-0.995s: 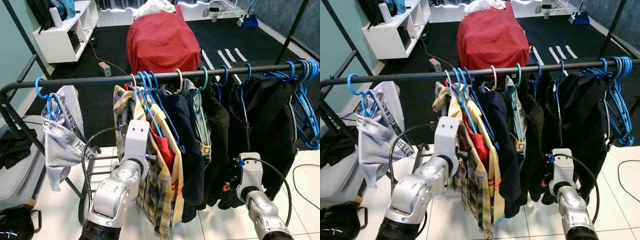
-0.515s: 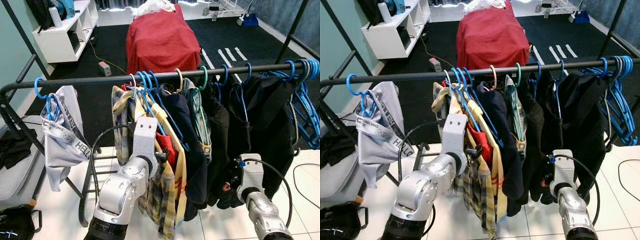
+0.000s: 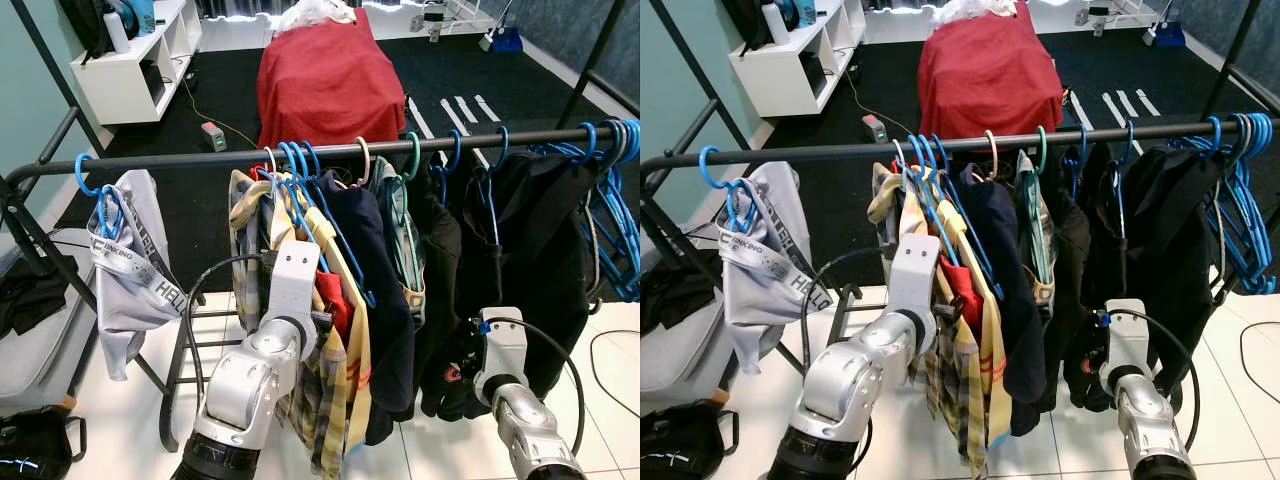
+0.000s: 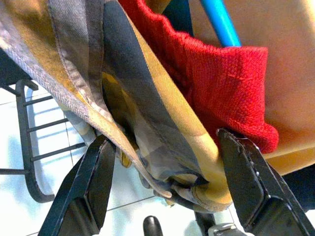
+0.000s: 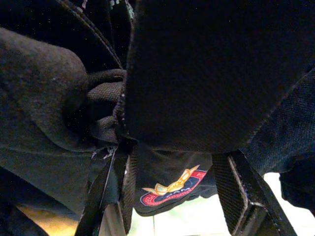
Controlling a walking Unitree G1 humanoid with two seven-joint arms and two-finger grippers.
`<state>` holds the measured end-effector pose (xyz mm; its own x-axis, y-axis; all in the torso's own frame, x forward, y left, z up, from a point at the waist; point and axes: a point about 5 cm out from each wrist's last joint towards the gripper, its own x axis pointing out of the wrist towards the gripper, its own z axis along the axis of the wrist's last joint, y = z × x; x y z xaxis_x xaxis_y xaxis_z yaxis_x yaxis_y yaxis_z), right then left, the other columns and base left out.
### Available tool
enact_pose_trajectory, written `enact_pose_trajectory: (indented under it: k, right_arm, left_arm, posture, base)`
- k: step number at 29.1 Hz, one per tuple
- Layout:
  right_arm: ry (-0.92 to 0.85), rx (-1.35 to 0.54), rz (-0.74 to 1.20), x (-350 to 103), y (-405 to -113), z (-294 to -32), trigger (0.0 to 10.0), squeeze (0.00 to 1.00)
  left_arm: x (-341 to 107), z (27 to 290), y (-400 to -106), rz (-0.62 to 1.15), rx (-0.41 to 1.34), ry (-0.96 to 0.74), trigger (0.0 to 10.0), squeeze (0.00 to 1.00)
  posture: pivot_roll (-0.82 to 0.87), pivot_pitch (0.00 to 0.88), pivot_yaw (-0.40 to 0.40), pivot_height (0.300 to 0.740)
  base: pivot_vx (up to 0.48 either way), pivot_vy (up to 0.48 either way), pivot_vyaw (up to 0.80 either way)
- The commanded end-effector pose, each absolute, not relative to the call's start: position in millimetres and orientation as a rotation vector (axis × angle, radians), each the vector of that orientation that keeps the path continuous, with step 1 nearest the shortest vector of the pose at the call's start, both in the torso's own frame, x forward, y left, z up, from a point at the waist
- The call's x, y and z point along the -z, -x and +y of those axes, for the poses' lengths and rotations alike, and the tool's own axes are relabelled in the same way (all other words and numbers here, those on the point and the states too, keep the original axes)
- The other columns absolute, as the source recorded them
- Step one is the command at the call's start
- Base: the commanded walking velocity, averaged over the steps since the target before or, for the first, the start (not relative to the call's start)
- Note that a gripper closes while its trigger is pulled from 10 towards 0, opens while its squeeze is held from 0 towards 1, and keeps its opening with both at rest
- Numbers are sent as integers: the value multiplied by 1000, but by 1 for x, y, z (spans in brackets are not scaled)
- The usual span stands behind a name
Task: Hang hanger
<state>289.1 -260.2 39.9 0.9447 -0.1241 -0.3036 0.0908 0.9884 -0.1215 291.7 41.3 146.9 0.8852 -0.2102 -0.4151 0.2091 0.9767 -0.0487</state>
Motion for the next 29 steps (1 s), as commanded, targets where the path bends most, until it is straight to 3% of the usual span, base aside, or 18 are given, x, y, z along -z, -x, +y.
enact_pose_trajectory:
  k: [1, 12, 29]
  right_arm:
    - [98, 115, 320, -39, -288, -260, 10000, 0]
    - [93, 119, 312, -40, -288, -260, 10000, 0]
    - [94, 128, 308, -41, -287, -261, 10000, 0]
  left_arm:
    - [-144, 38, -293, 441, 212, -18, 10000, 0]
    - [-159, 73, -320, 326, 59, -93, 10000, 0]
    - [-151, 72, -324, 323, 58, -151, 10000, 0]
  posture:
    - [-126, 144, 74, 740]
    - [-130, 141, 76, 740]
    - [-132, 148, 76, 740]
  base:
    - [0, 0, 0]
    - [0, 0, 0]
    - [0, 0, 0]
